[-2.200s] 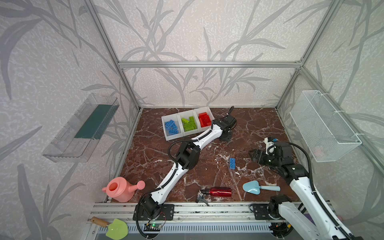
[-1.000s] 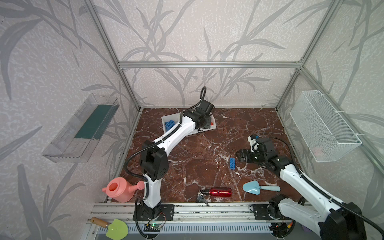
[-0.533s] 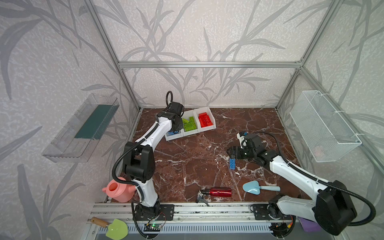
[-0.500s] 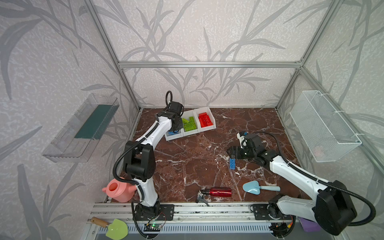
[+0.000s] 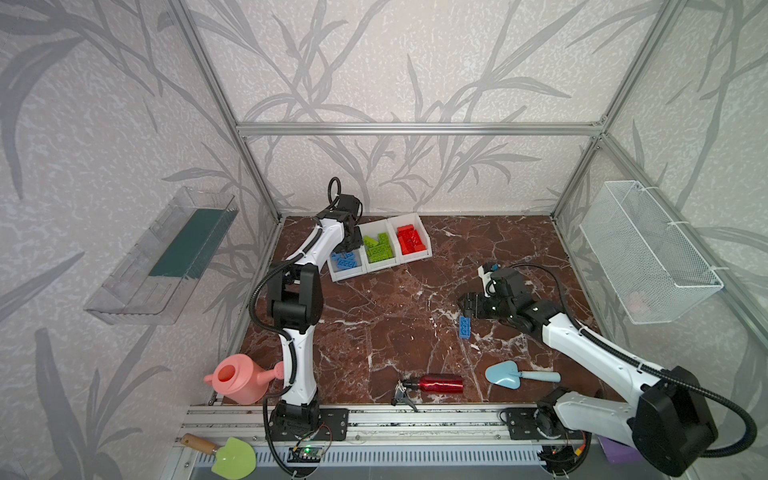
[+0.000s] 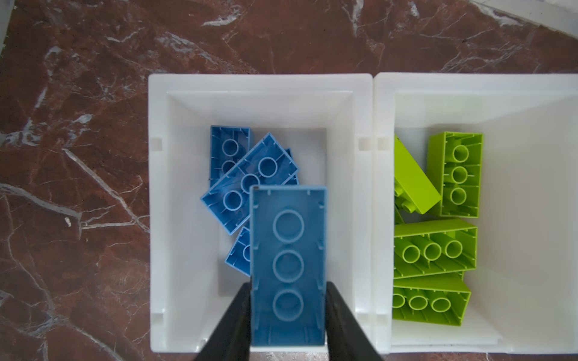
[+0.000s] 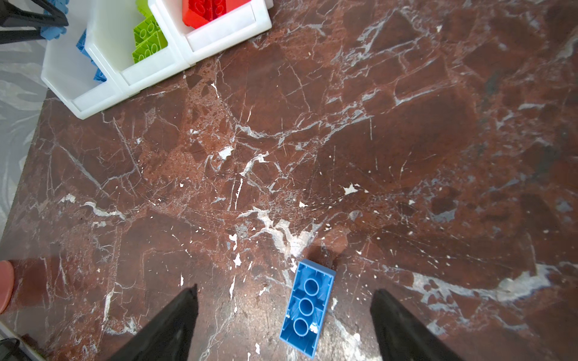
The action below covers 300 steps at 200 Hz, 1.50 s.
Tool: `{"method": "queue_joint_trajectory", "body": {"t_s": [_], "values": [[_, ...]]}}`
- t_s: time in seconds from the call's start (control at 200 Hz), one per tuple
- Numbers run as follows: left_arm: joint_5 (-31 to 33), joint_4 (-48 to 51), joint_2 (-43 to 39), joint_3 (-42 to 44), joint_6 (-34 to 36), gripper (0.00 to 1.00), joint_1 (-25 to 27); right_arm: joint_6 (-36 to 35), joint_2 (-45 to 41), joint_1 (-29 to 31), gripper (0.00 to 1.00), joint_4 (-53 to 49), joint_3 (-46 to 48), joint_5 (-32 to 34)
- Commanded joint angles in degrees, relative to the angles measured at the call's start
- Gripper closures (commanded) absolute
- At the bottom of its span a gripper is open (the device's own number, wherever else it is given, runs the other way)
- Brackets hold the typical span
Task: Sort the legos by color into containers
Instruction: 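Release the blue brick into the blue compartment while the right gripper descends to a brick, then grasp the last blue brick with the right gripper while the left gripper withdraws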
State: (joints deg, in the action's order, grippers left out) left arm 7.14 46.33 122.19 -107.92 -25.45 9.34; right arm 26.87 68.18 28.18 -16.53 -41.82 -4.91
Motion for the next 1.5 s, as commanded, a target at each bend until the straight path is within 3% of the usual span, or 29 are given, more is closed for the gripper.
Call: {"method": "queue_joint_trajectory", "body": {"t_s": [0.0,0.175,0.3,0.525,0.73,0.965,1.125,1.494], "values": [[-0.66,1.96,-0.09,-1.8,0.15,0.46,-0.12,0.66,-0.99,1.26,0.12,-3.88,1.19,3.37],[-0.95,1.05,-4.46,0.94,-1.4,0.34,-0.1,3.53,1.05,6.28,0.11,-6.99,0.71,10.37],[-2.17,-0.08,-10.44,5.32,-3.85,0.33,0.06,6.97,4.11,9.74,0.11,-9.46,-0.65,12.89],[-4.17,-6.59,-24.67,20.76,-8.84,0.32,3.22,13.89,8.78,14.79,0.11,-9.72,-0.45,17.47],[-4.11,-8.65,-33.6,30.68,-10.61,0.33,6.9,16.94,12.87,16.61,0.17,-9.18,-0.93,17.69],[-4.6,-8.36,-40.56,35.74,-10.64,0.34,8.91,17.69,16.64,16.64,0.27,-7.53,-2.09,18.51],[-3.85,-7.47,-44.74,38.12,-9.75,0.35,9.28,18.72,21.07,16.64,0.45,-9.78,-5.76,17.62],[-0.24,-6.24,-54.19,43.83,-8.69,0.35,9.02,18.27,24.94,16.99,0.69,-11.41,-9.74,15.26]]}}
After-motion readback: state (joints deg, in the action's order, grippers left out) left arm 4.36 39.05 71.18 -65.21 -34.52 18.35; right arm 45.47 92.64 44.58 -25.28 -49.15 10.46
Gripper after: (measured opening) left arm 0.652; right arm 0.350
